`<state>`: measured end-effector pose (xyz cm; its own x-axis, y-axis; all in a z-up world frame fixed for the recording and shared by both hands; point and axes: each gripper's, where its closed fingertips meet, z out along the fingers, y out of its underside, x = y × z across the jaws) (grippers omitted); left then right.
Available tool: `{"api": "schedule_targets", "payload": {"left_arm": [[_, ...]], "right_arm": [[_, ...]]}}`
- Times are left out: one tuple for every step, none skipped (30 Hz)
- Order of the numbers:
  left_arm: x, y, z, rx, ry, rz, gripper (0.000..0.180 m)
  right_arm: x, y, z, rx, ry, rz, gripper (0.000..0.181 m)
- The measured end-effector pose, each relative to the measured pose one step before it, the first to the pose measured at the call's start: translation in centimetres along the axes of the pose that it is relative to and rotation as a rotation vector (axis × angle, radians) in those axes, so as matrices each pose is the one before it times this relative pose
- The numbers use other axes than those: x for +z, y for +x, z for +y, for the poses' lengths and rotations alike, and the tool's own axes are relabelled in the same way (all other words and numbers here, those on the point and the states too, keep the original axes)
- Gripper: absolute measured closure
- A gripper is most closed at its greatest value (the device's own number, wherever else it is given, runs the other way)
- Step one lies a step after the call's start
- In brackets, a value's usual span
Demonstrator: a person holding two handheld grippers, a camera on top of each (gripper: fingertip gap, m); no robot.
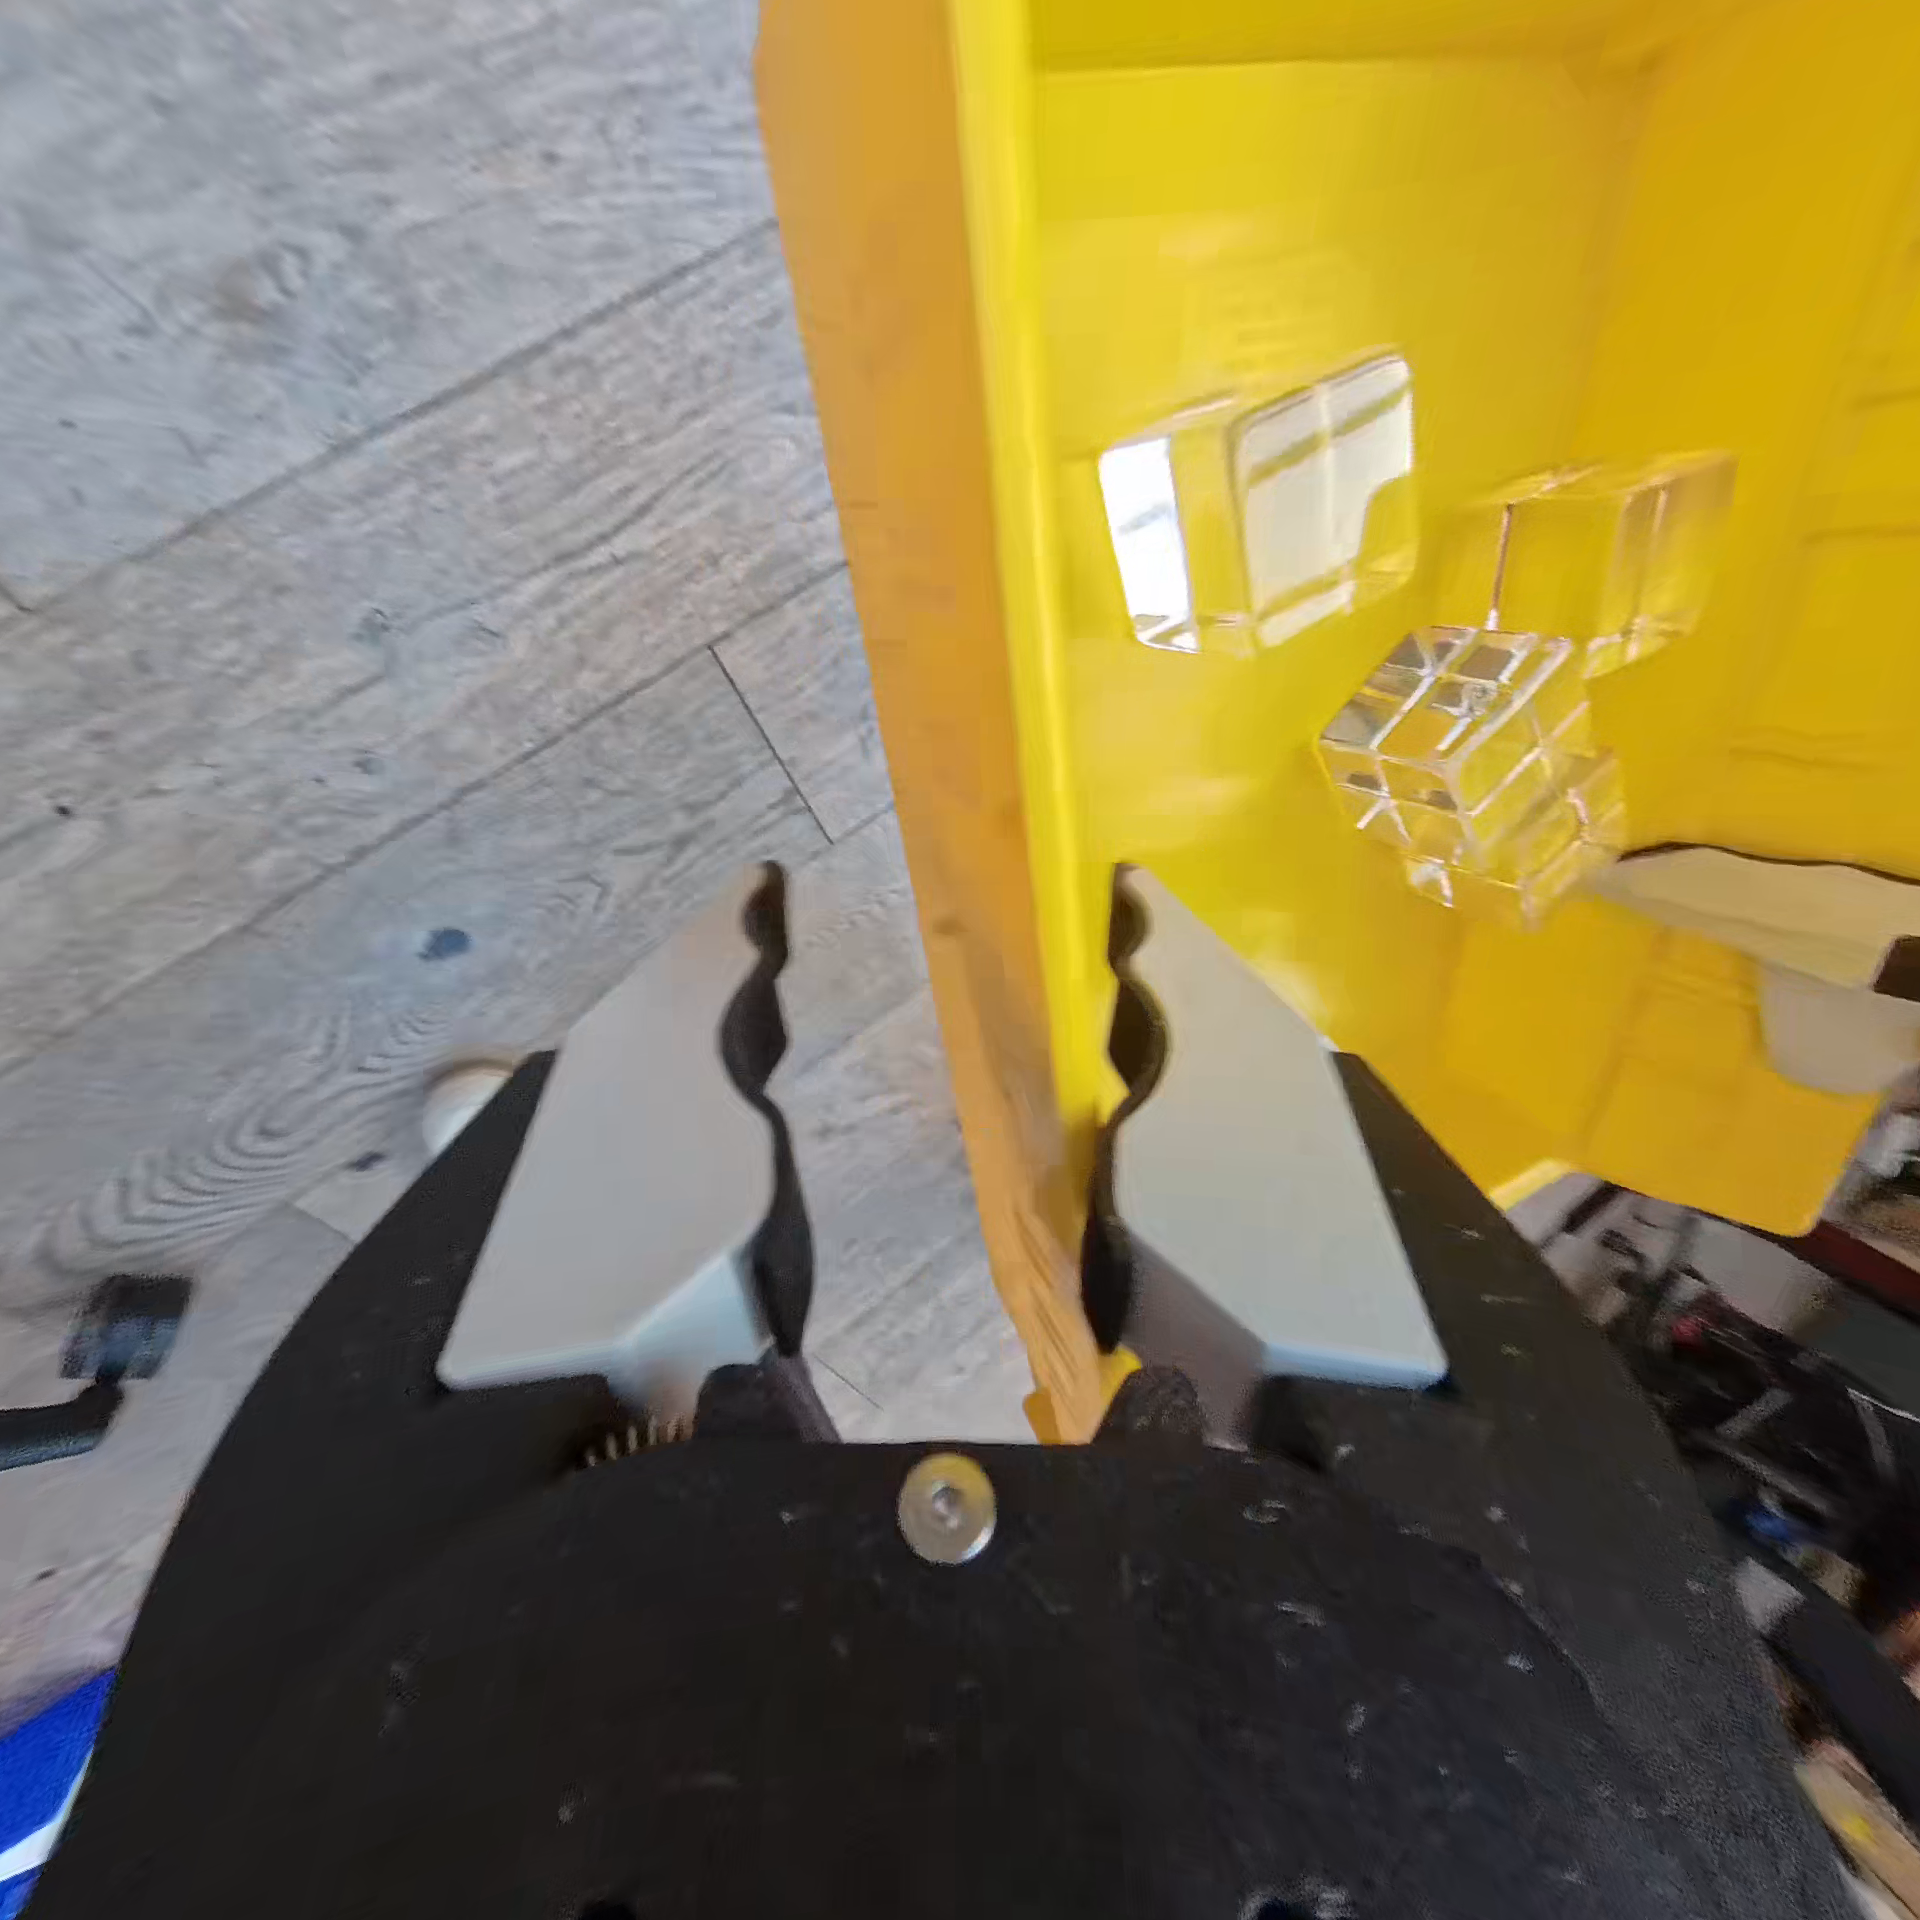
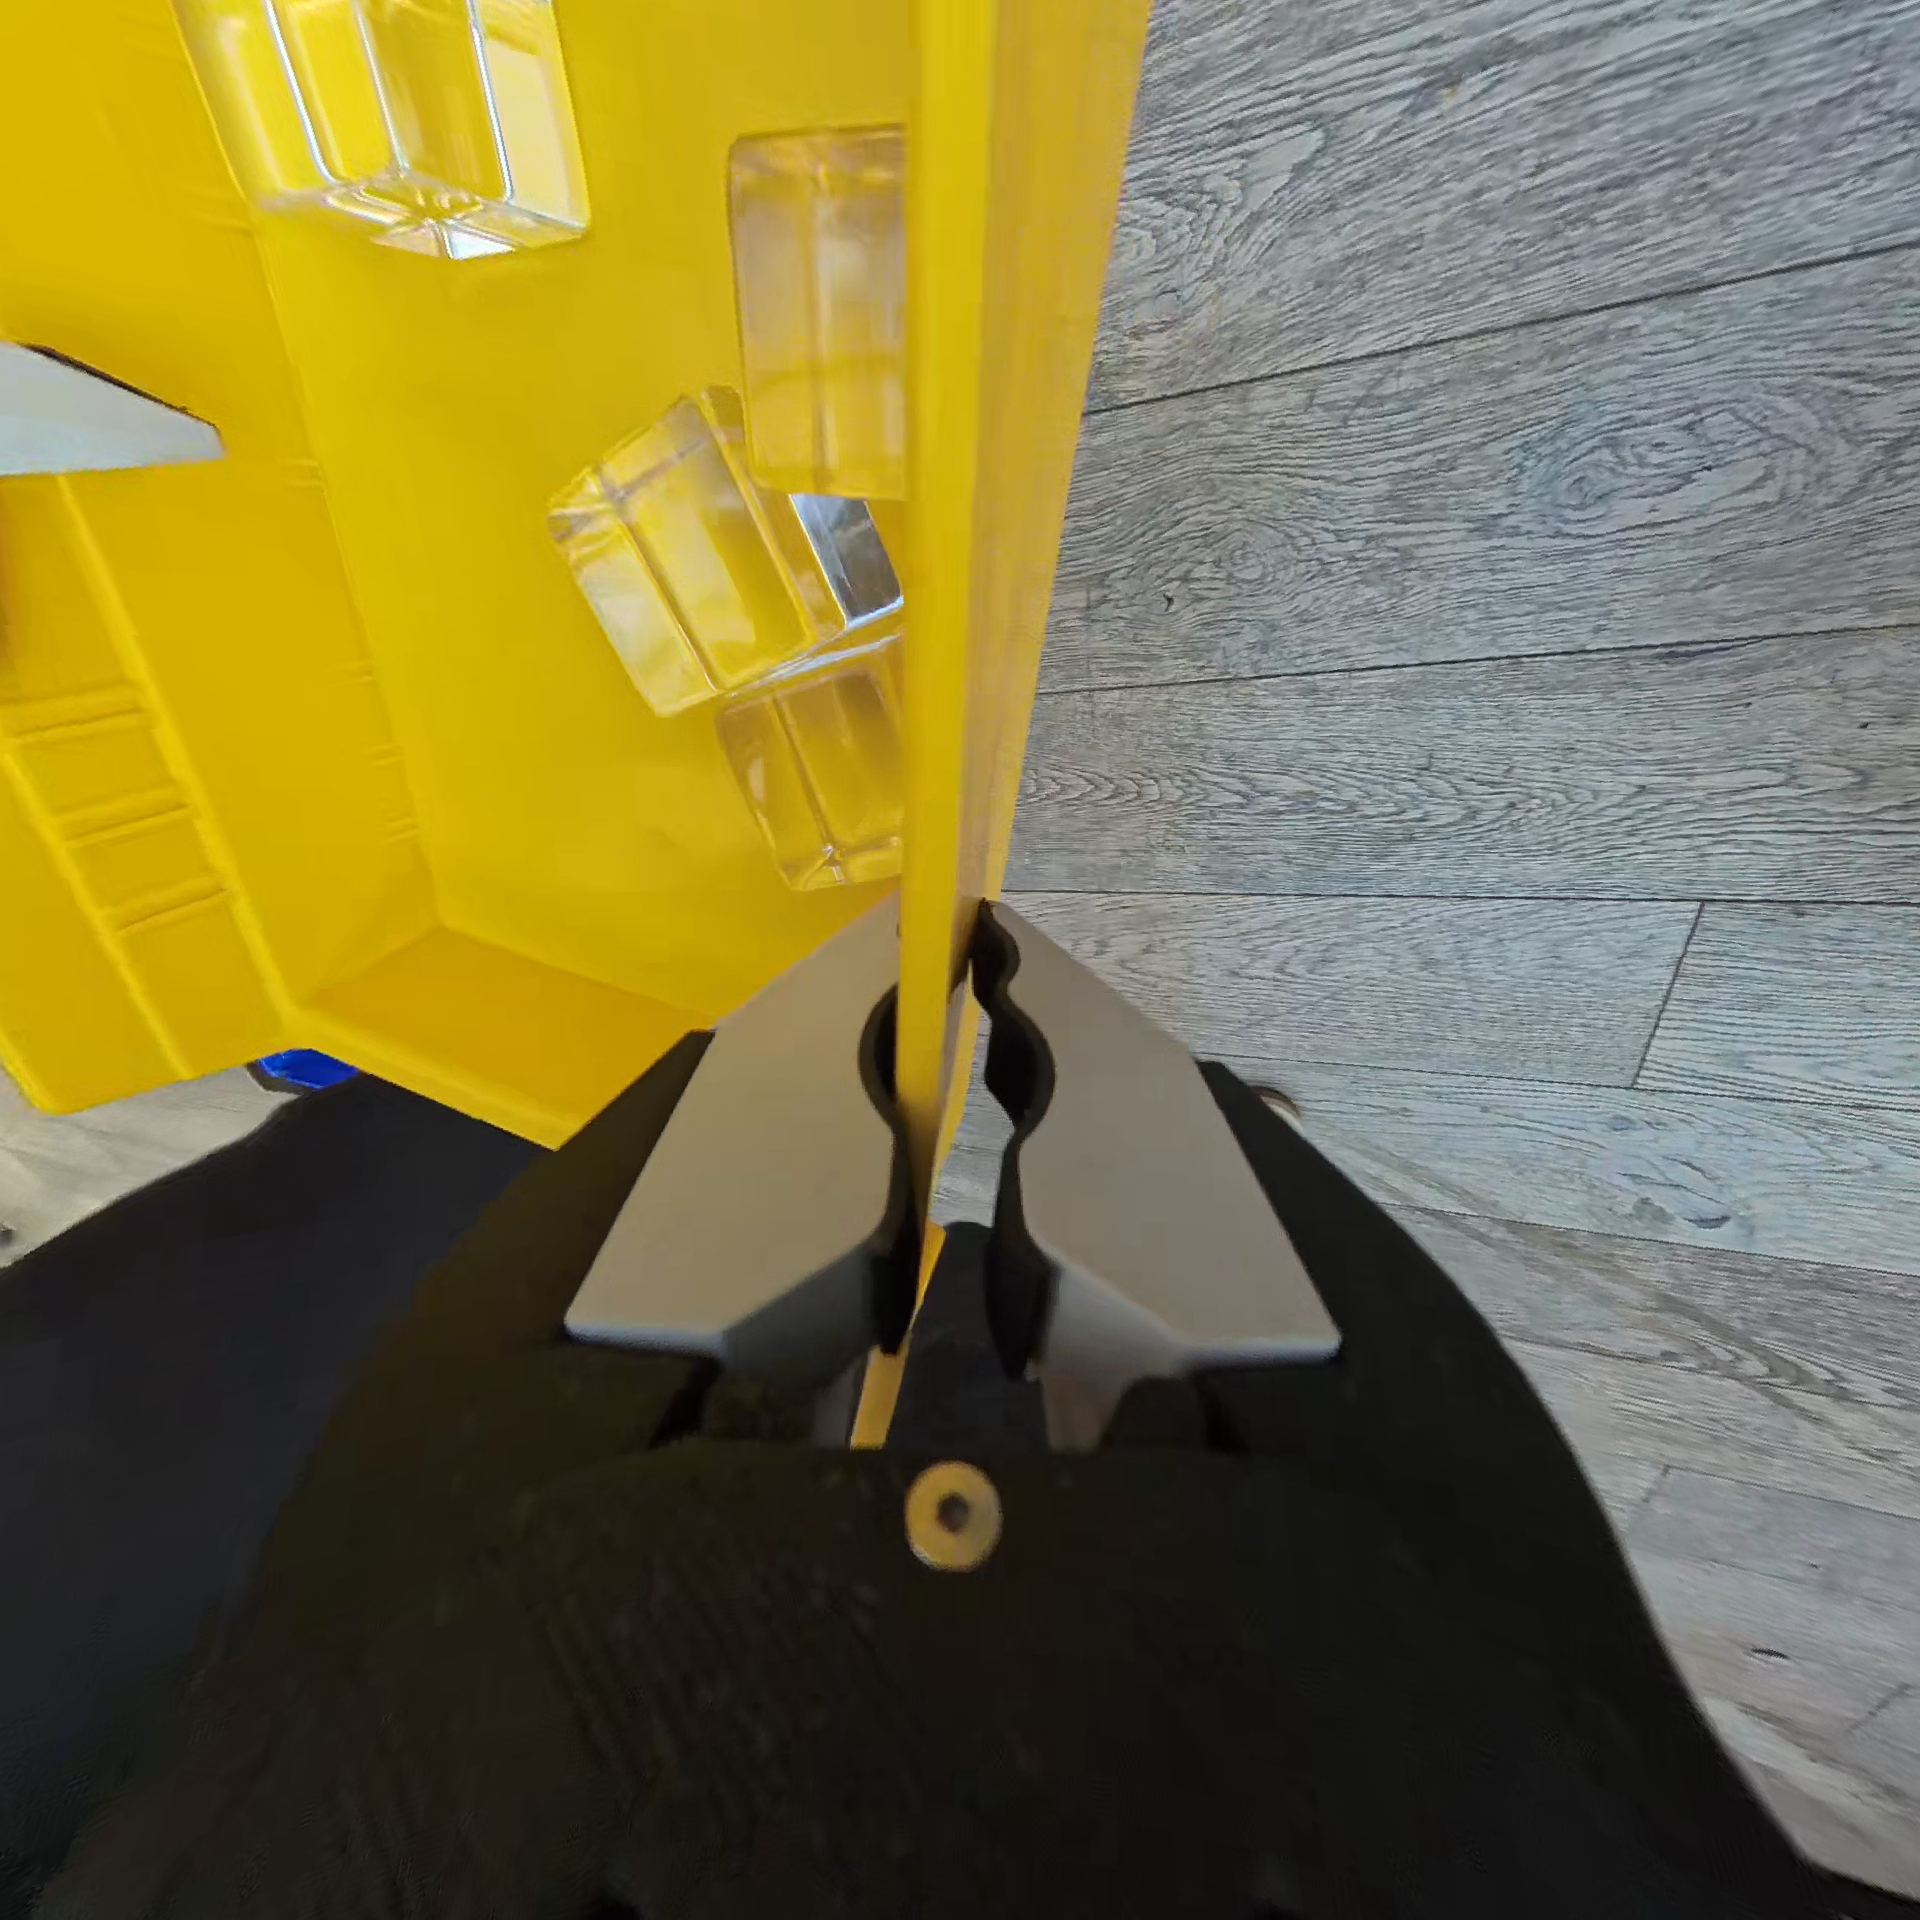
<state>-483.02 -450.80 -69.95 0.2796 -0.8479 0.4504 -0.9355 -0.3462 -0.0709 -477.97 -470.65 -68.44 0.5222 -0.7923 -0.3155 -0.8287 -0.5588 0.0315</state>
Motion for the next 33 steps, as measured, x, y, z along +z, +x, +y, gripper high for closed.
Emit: {"api": "schedule_targets", "payload": {"left_arm": [[-0.228, 0.908, 0.313, -0.0348, -0.0334, 0.0711, 0.156], [-0.107, -0.229, 0.265, -0.0158, -0.0254, -0.0225, 0.164], [-0.204, -0.492, -0.090, 0.0161, 0.0007, -0.0530, 0.175], [-0.283, -0.156, -0.531, -0.0060, 0.0305, -0.0258, 0.179], [-0.418, 0.270, -0.884, -0.0366, 0.0317, 0.0183, 0.178], [-0.284, 0.138, -1.001, -0.0215, 0.0191, 0.0027, 0.178], [-0.124, 0.107, -1.132, 0.0016, 0.0141, -0.0186, 0.178], [0.111, 0.245, -1.149, -0.0077, 0.0034, -0.0115, 0.179], [0.500, 0.255, -1.160, -0.0325, -0.0009, -0.0009, 0.179], [0.839, 0.260, -1.141, -0.0433, -0.0033, 0.0009, 0.180], [1.157, 0.153, -1.229, -0.0405, 0.0006, -0.0063, 0.180], [1.402, 0.109, -1.282, -0.0176, -0.0002, -0.0188, 0.180], [1.605, 0.228, -1.096, 0.0081, -0.0101, -0.0316, 0.180], [1.767, 0.383, -1.094, 0.0098, -0.0060, -0.0276, 0.180], [1.808, 0.574, -0.953, 0.0091, -0.0076, -0.0289, 0.180], [1.822, 0.543, -0.950, 0.0100, 0.0011, -0.0393, 0.180], [1.819, 0.676, -0.844, 0.0072, 0.0009, -0.0385, 0.180], [1.796, 0.946, -0.656, -0.0112, -0.0014, -0.0219, 0.180], [1.763, 1.142, -0.499, -0.0295, 0.0006, -0.0096, 0.180], [1.808, 1.362, -0.367, -0.0271, 0.0022, 0.0013, 0.180], [1.794, 1.506, -0.271, -0.0258, 0.0039, 0.0076, 0.180], [1.666, 1.533, -0.151, -0.0272, 0.0015, 0.0090, 0.180], [1.542, 1.430, -0.062, -0.0228, 0.0033, 0.0036, 0.180], [1.393, 1.302, -0.048, -0.0249, 0.0107, 0.0007, 0.180], [1.300, 1.291, 0.034, -0.0298, 0.0090, 0.0062, 0.180], [1.229, 1.188, 0.190, -0.0288, 0.0017, 0.0075, 0.180], [1.146, 1.095, 0.227, -0.0220, 0.0018, 0.0105, 0.180], [1.062, 0.900, 0.160, -0.0268, 0.0030, 0.0135, 0.180], [0.948, 0.825, 0.183, -0.0210, 0.0009, 0.0103, 0.180], [0.826, 0.643, 0.151, -0.0114, -0.0002, 0.0041, 0.180], [0.676, 0.556, 0.094, -0.0104, 0.0019, 0.0008, 0.180], [0.392, 0.449, 0.038, -0.0011, 0.0009, -0.0040, 0.180], [0.283, 0.455, 0.071, 0.0058, -0.0009, -0.0052, 0.180]], "right_arm": [[-0.492, -0.270, -0.434, -0.0354, -0.0148, 0.0215, 0.179], [-0.594, -0.137, -0.442, -0.0425, -0.0213, 0.0329, 0.179], [-0.622, -0.113, -0.573, -0.0286, -0.0115, 0.0221, 0.179], [-0.592, -0.082, -0.669, -0.0117, 0.0025, 0.0089, 0.176], [-0.548, 0.100, -0.664, -0.0150, 0.0039, 0.0081, 0.173], [-0.462, 0.061, -0.743, -0.0159, 0.0029, -0.0083, 0.168], [-0.383, 0.033, -0.944, -0.0084, 0.0080, -0.0226, 0.163], [-0.226, 0.330, -1.016, -0.0153, 0.0049, -0.0177, 0.160], [-0.044, 0.583, -1.108, -0.0283, 0.0000, -0.0191, 0.152], [0.032, 0.696, -1.224, -0.0333, -0.0018, -0.0282, 0.137], [0.136, 0.831, -1.281, -0.0389, 0.0007, -0.0418, 0.123], [-0.076, 1.313, -1.434, -0.0408, 0.0193, -0.0449, 0.122], [-0.410, 2.044, -1.620, -0.0388, 0.0496, -0.0327, 0.121], [-0.530, 2.749, -1.618, -0.0369, 0.0683, -0.0269, 0.121], [-0.496, 3.597, -1.396, -0.0240, 0.0712, -0.0149, 0.121], [-0.312, 4.585, -1.057, -0.0119, 0.0656, 0.0084, 0.119], [-0.117, 5.606, -0.631, -0.0137, 0.0563, 0.0405, 0.116], [0.160, 6.756, -0.149, -0.0258, 0.0480, 0.0876, 0.116], [0.704, 7.755, 0.507, -0.0490, 0.0343, 0.1341, 0.113], [1.645, 8.119, 1.638, -0.0643, 0.0024, 0.1595, 0.116], [2.714, 7.898, 2.847, -0.0461, -0.0437, 0.1730, 0.120], [3.673, 6.876, 3.110, -0.0097, -0.0736, 0.1479, 0.132], [4.207, 5.179, 2.453, 0.0217, -0.0689, 0.0758, 0.135], [4.101, 3.824, 1.620, 0.0520, -0.0498, 0.0081, 0.129], [3.660, 2.983, 0.865, 0.0712, -0.0376, -0.0279, 0.123], [3.088, 2.456, 0.263, 0.0700, -0.0280, -0.0348, 0.121], [2.543, 2.129, -0.288, 0.0627, -0.0072, -0.0236, 0.119], [2.147, 1.589, -0.669, 0.0439, 0.0077, -0.0239, 0.117], [2.034, 1.083, -0.561, 0.0256, -0.0022, -0.0193, 0.113], [2.009, 0.783, -0.249, 0.0131, -0.0215, -0.0093, 0.103], [1.835, 0.457, -0.032, 0.0044, -0.0360, -0.0108, 0.099], [1.595, 0.188, 0.054, 0.0059, -0.0367, -0.0131, 0.109], [1.355, 0.238, 0.340, 0.0159, -0.0448, -0.0056, 0.117]]}}
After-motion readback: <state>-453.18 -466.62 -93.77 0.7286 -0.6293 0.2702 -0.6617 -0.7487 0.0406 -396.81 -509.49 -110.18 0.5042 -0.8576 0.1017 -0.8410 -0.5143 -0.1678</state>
